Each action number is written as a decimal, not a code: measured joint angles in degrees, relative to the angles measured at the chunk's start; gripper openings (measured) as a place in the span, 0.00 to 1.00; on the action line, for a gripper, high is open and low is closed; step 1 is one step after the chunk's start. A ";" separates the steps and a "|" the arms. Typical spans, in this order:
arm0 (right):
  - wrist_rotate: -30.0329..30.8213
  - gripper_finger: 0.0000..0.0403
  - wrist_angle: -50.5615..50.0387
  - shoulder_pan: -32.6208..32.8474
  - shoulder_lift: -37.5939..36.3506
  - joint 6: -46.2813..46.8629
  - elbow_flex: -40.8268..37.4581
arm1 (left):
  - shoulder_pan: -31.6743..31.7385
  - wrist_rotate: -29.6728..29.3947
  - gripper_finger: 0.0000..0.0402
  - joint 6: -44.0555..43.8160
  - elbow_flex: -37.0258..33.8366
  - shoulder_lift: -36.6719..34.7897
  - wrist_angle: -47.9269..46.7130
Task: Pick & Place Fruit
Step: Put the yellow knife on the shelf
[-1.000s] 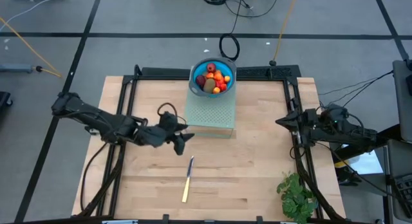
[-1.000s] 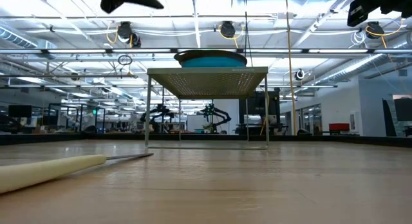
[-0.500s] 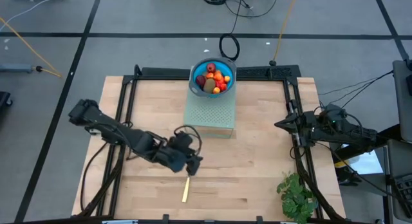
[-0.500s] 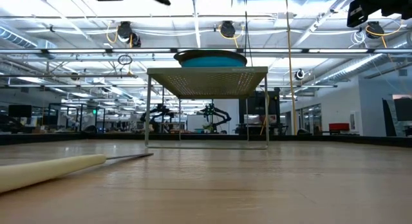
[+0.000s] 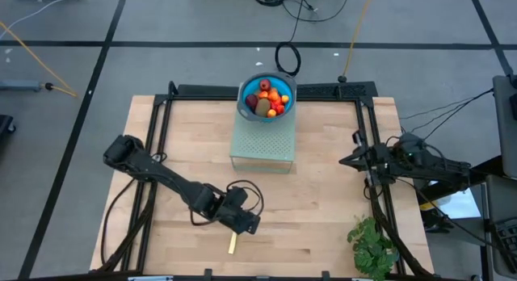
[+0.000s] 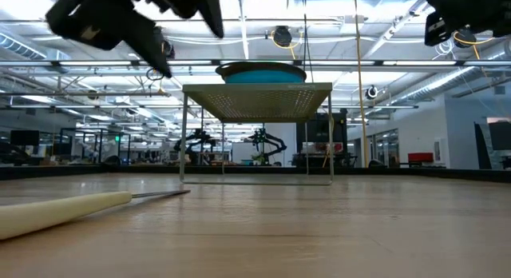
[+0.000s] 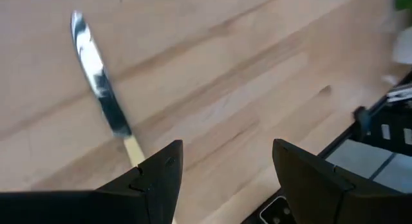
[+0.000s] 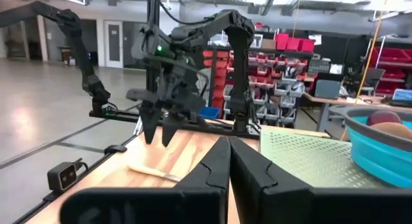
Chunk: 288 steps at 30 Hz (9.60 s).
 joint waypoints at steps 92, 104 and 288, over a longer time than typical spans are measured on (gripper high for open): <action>-2.83 0.00 19.91 0.00 0.00 -0.02 -13.83 | -1.70 16.21 0.12 -19.98 -0.03 14.58 -2.97; -2.81 0.00 19.80 0.00 0.00 0.00 -13.83 | -1.66 11.39 0.13 -15.25 -0.13 12.35 -2.00; 5.17 0.00 17.75 0.00 0.66 0.00 -13.86 | 39.39 3.48 0.13 110.02 12.44 -1.95 -17.91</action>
